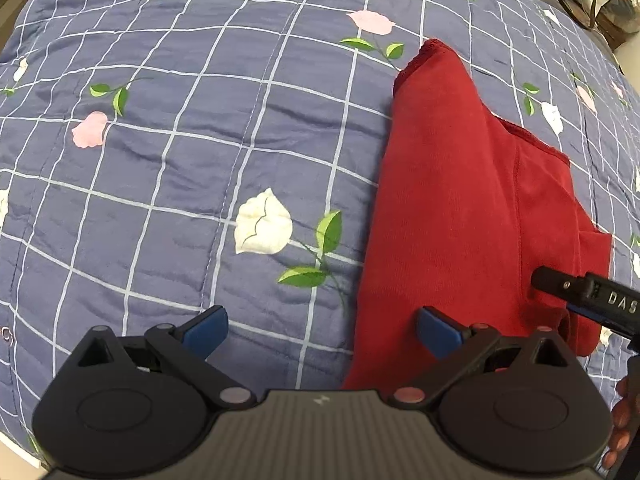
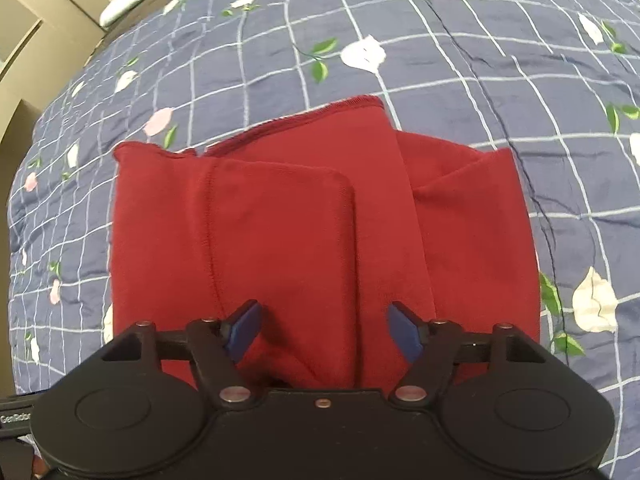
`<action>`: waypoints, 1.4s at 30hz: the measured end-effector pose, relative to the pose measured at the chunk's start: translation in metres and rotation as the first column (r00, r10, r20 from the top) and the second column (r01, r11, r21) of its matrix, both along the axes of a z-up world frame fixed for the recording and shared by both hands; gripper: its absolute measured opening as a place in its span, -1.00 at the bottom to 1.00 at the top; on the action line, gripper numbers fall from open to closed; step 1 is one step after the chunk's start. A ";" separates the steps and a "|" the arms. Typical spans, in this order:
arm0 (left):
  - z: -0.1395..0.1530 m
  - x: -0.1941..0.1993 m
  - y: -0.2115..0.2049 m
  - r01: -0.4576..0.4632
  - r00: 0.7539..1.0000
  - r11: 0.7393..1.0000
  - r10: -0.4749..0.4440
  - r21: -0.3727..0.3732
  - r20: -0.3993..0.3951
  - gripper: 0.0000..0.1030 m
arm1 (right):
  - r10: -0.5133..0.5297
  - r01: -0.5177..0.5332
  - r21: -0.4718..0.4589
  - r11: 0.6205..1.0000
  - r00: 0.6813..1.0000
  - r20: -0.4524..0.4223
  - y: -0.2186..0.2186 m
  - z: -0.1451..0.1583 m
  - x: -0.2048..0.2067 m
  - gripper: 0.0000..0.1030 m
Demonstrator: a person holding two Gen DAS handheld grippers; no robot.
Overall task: Fold small clothes
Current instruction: 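Open the left gripper and release the folded sweater side, then pinch the sweater's folded end with the right gripper and tuck it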
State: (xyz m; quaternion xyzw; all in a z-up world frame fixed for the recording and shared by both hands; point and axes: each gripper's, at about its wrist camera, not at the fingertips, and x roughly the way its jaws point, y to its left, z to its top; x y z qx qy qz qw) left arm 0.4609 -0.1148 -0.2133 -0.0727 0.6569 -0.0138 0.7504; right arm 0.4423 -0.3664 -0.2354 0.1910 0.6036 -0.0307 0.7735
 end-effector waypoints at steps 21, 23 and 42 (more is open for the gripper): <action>0.018 0.010 -0.024 0.048 0.998 0.994 -0.043 -0.102 0.053 0.99 | 0.057 -0.039 -0.139 0.990 0.990 0.127 -0.014 0.044 -0.023 -0.91; 0.016 0.009 -0.032 0.061 0.997 0.993 -0.056 -0.101 0.048 0.99 | 0.057 -0.034 -0.163 0.986 0.989 0.137 -0.024 0.049 -0.028 -0.91; -0.001 0.005 -0.059 0.076 0.997 0.995 -0.078 -0.062 -0.022 0.99 | 0.036 -0.030 -0.203 0.979 0.999 0.027 -0.077 0.024 -0.038 -0.77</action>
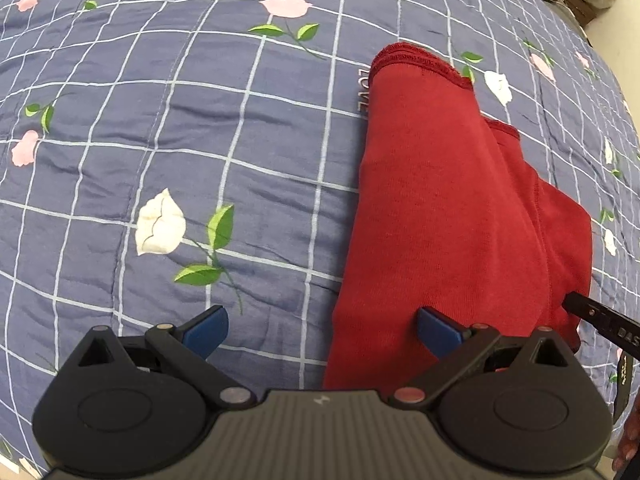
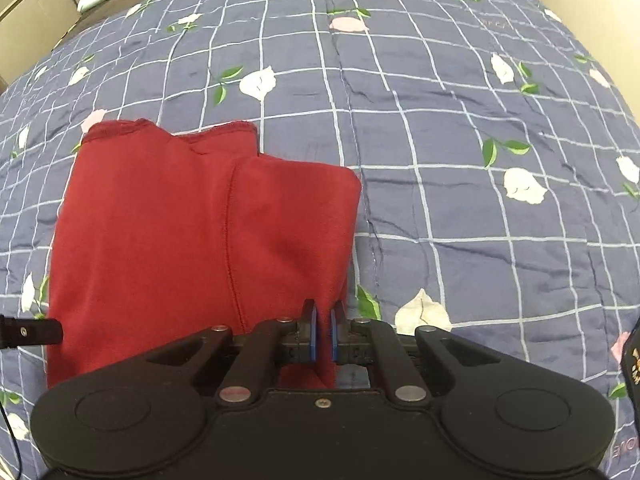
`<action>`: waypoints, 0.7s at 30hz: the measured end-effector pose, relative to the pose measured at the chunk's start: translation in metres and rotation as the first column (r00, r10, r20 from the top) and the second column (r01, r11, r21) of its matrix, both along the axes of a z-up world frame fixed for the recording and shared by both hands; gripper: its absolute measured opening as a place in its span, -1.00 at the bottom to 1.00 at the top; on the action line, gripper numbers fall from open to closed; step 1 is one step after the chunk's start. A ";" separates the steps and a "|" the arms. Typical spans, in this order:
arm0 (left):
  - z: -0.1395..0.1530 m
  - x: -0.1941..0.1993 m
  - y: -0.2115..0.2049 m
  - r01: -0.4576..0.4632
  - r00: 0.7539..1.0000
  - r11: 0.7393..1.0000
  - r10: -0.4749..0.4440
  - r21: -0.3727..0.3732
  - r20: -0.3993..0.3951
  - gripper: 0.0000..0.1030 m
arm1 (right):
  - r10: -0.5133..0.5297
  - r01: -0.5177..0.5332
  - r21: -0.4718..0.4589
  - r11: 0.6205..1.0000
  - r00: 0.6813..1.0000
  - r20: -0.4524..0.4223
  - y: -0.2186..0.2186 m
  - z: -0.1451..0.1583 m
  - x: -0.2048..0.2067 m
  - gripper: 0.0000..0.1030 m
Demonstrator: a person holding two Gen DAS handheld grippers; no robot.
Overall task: Fold small clothes
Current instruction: 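Pinch the sweater's folded end with the right gripper and tuck it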
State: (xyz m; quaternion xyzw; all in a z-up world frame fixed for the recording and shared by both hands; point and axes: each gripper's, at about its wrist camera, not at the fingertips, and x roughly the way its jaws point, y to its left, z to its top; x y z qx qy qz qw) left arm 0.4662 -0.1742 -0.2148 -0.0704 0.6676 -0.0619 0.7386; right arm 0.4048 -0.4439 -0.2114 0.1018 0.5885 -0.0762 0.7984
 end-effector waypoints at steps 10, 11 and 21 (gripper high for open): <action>-0.004 0.000 0.000 0.004 1.000 1.000 -0.004 0.001 -0.014 0.99 | -0.027 0.025 0.078 0.997 0.999 0.026 0.010 0.006 -0.048 0.05; -0.004 0.000 0.000 0.004 1.000 1.000 -0.004 0.000 -0.014 0.99 | -0.020 0.018 0.095 0.995 1.000 0.024 0.013 0.005 -0.053 0.04; 0.001 -0.002 0.000 0.012 1.000 1.000 -0.012 0.013 -0.014 0.99 | 0.169 -0.171 0.115 0.979 0.985 0.025 0.060 -0.007 -0.065 -0.32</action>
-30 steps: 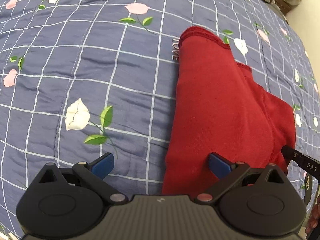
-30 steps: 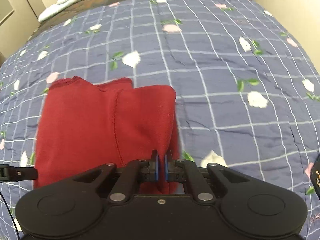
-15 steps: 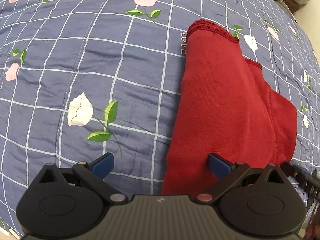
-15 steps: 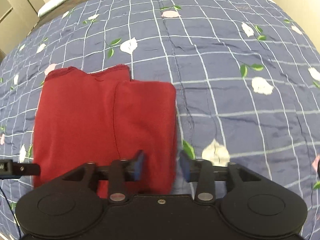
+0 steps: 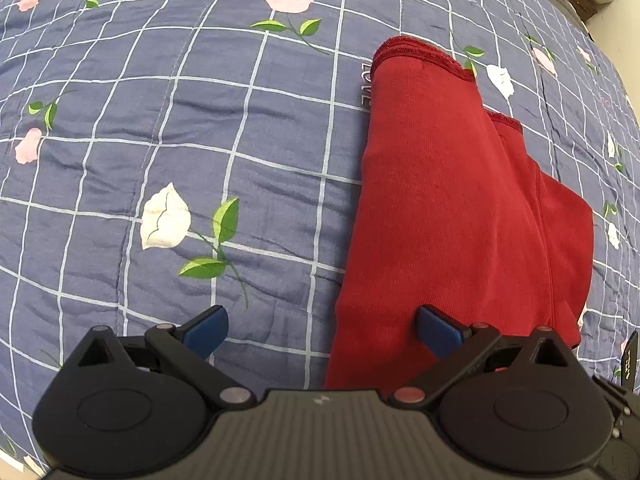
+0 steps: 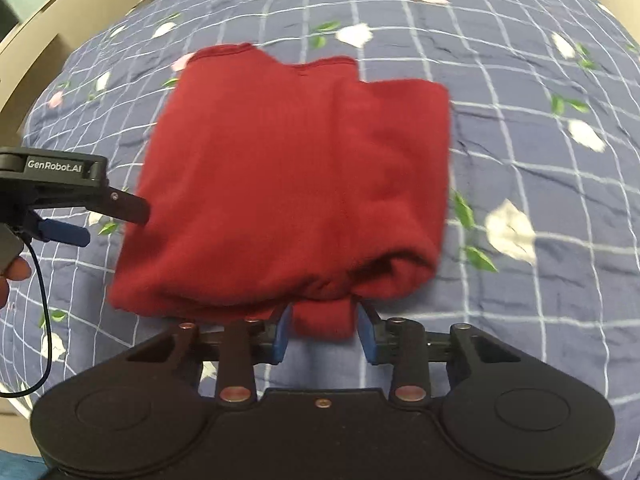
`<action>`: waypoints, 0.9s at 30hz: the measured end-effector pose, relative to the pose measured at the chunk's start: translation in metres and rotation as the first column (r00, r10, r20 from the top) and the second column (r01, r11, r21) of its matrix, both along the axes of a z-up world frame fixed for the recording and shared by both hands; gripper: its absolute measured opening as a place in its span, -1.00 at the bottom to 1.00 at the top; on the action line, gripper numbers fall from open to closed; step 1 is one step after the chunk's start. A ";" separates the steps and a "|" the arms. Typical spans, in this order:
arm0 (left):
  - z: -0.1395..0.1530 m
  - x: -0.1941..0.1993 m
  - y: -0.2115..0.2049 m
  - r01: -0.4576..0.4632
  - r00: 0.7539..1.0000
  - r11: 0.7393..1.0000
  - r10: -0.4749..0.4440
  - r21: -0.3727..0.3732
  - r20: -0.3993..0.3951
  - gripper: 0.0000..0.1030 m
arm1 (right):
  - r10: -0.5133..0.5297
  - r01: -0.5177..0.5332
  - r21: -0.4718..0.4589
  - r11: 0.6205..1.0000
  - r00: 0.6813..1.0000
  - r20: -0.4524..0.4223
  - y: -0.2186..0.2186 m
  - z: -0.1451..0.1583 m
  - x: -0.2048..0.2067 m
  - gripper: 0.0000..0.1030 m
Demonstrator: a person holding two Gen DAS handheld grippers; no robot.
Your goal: Fold small clothes
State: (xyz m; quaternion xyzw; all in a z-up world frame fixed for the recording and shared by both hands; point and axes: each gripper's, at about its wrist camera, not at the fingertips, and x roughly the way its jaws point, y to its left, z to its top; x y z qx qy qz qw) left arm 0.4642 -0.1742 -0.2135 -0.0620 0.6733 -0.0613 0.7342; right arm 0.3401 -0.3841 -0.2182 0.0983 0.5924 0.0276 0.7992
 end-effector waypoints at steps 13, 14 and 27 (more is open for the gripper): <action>0.002 -0.005 -0.004 0.022 1.000 1.000 -0.022 0.004 0.001 0.98 | -0.066 0.066 0.001 0.998 0.997 -0.036 -0.014 -0.004 -0.009 -1.00; 0.002 -0.006 -0.004 0.022 1.000 1.000 -0.022 0.005 -0.001 0.98 | -0.072 0.073 0.006 0.997 0.996 -0.044 -0.016 -0.006 -0.012 -1.00; 0.002 -0.011 -0.003 0.023 1.000 1.000 -0.023 0.020 -0.009 0.99 | -0.193 0.193 0.041 0.980 0.981 -0.008 -0.027 0.007 -0.014 -0.34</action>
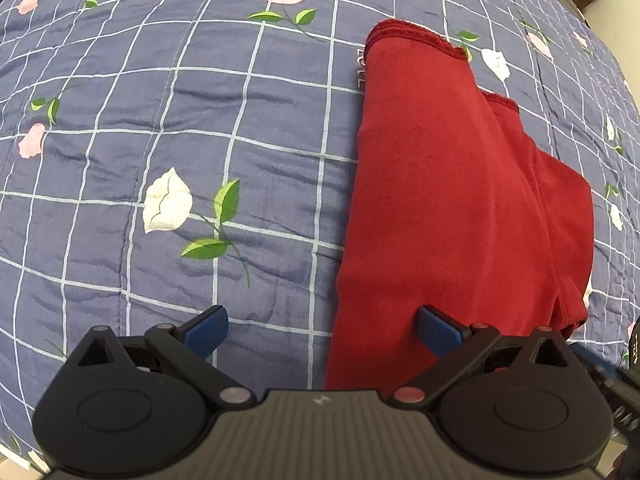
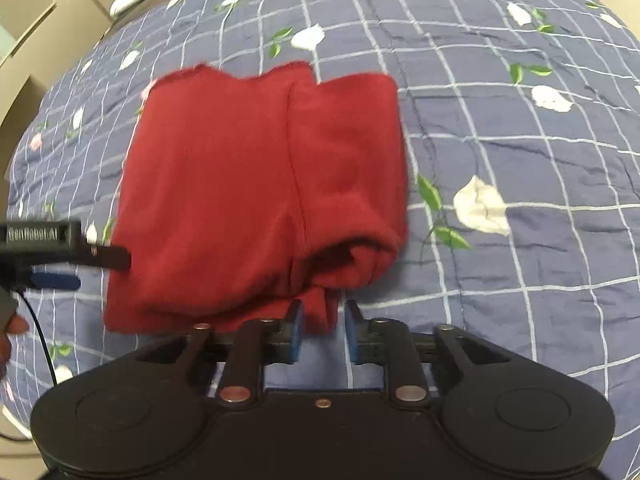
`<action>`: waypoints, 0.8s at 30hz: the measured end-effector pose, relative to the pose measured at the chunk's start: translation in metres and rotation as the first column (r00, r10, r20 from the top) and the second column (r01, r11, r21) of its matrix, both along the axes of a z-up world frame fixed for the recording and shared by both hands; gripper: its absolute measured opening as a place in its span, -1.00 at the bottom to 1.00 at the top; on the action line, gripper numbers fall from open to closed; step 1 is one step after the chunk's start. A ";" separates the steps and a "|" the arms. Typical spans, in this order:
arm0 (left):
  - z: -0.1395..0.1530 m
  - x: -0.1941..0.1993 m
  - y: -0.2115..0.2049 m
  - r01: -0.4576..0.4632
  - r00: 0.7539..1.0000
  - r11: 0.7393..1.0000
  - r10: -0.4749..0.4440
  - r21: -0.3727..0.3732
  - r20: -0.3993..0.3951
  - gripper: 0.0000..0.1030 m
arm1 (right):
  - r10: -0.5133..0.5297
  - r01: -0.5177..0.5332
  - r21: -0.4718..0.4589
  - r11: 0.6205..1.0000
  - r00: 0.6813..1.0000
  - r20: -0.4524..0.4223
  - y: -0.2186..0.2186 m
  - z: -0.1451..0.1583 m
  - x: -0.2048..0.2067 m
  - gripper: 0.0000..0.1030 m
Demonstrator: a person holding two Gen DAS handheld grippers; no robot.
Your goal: Fold small clothes
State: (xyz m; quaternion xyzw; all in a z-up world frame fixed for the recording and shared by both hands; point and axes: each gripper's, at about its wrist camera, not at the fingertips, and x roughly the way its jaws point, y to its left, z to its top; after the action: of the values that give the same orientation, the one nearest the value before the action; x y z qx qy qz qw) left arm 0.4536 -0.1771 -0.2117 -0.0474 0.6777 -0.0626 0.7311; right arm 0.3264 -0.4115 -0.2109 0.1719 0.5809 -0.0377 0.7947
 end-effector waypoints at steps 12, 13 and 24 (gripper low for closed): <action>-0.014 -0.008 0.011 -0.013 0.997 0.997 0.019 0.082 -0.070 0.99 | -0.073 0.073 -0.024 0.997 0.997 -0.019 -0.023 -0.013 0.031 0.65; -0.014 -0.008 0.012 -0.014 0.997 0.997 0.020 0.082 -0.072 0.99 | -0.072 0.070 -0.035 0.997 0.996 -0.046 -0.023 -0.019 0.034 0.74; 0.011 -0.007 0.015 -0.041 0.999 0.998 0.043 -0.039 0.034 0.99 | -0.064 0.065 0.023 0.998 0.996 -0.058 -0.034 -0.026 0.010 0.99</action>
State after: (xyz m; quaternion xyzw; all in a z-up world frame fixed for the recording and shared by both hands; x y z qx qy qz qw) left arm 0.4468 -0.1620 -0.2009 -0.0745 0.6624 -0.0611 0.7429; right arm 0.3364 -0.4457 -0.2364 0.1992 0.5981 -0.0612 0.7739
